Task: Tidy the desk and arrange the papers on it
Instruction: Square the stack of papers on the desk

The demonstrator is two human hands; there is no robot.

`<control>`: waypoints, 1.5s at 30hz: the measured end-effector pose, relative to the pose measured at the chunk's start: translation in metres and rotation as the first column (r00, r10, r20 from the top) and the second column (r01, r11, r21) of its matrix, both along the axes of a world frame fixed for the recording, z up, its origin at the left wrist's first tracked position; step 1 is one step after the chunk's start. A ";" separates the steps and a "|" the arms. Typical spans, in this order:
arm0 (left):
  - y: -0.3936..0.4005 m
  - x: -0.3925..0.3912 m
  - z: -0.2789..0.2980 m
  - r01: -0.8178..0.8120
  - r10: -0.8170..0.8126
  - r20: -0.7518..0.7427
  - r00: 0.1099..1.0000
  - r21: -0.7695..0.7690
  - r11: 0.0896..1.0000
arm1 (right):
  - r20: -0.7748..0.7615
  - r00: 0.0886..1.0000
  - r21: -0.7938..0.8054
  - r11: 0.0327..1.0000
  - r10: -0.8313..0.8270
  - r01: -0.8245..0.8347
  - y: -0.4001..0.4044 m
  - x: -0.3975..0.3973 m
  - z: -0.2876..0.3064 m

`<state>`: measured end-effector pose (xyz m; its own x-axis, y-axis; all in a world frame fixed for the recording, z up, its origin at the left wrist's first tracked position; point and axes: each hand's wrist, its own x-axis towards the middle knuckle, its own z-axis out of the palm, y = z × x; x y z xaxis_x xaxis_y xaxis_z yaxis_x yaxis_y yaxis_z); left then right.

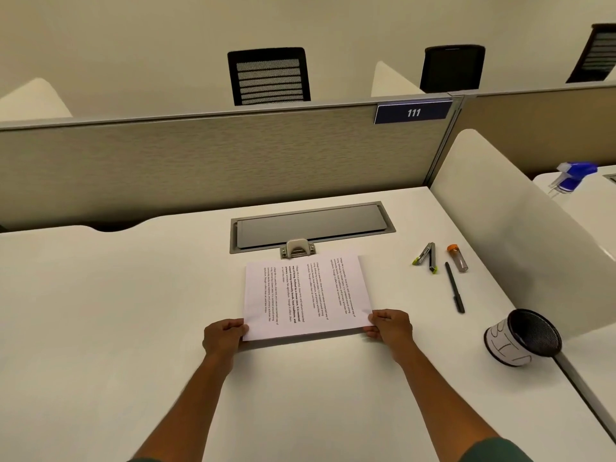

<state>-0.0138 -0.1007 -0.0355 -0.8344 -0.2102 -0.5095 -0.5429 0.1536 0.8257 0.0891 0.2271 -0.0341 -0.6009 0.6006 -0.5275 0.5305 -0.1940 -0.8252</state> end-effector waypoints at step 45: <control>-0.003 -0.024 -0.004 -0.042 0.043 -0.013 0.999 0.038 0.998 | -0.026 0.999 -0.061 0.998 -0.019 0.018 -0.008 -0.024 0.007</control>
<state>-0.0377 -0.1039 -0.0394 -0.8319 -0.2263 -0.5067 -0.5371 0.0991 0.8377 0.0646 0.2195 -0.0275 -0.6041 0.5792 -0.5473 0.5046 -0.2535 -0.8253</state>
